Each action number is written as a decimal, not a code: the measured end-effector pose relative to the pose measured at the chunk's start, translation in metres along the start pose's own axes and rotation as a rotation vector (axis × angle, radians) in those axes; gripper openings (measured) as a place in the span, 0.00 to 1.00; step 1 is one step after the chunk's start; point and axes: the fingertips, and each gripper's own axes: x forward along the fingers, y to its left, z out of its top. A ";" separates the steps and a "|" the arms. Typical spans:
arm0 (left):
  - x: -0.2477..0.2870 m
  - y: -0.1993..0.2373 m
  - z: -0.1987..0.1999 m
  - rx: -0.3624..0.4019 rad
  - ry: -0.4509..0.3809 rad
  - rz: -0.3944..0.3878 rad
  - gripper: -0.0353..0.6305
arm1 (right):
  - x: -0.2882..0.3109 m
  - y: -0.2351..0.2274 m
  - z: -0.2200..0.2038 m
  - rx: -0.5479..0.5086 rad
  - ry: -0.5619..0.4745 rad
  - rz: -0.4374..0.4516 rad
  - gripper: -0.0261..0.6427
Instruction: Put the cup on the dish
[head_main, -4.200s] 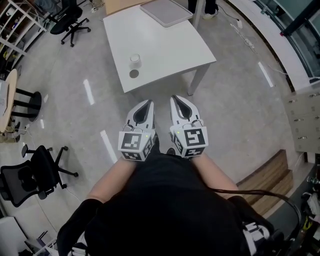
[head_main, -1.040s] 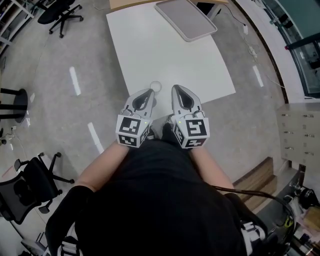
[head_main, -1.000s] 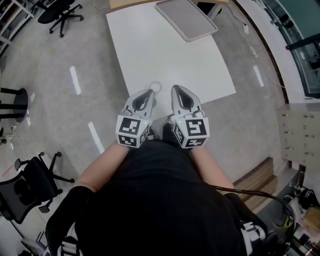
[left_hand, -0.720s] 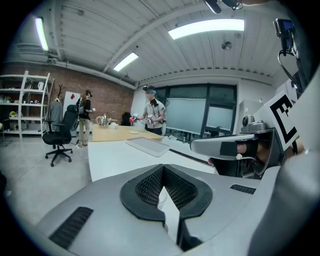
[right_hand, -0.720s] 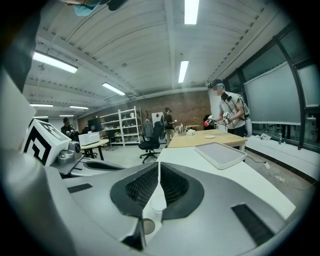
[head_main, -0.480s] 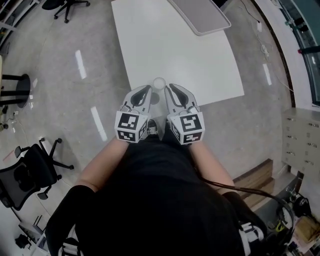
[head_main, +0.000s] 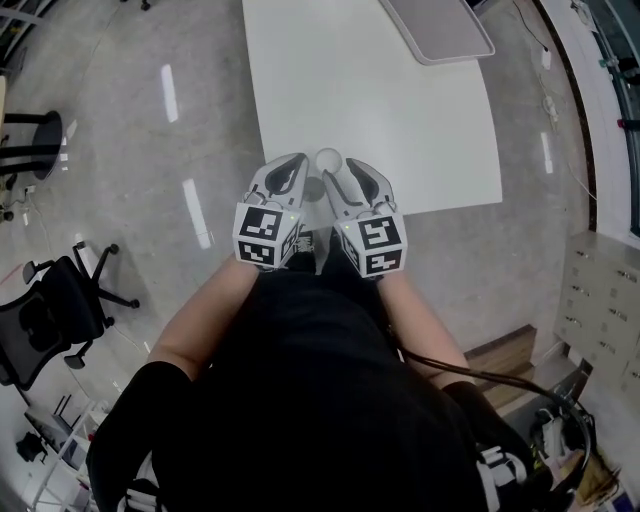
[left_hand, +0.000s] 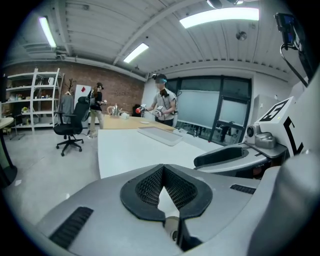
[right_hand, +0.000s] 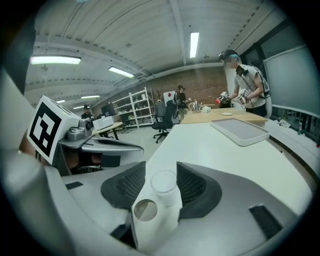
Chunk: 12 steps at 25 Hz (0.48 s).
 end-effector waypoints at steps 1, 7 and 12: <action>0.002 0.003 -0.002 -0.004 0.006 0.005 0.06 | 0.004 0.000 -0.002 0.003 0.010 0.016 0.28; 0.013 0.015 -0.013 -0.035 0.038 0.033 0.06 | 0.026 -0.002 -0.022 -0.031 0.089 0.052 0.38; 0.024 0.024 -0.019 -0.051 0.053 0.053 0.06 | 0.048 -0.005 -0.040 -0.046 0.153 0.085 0.42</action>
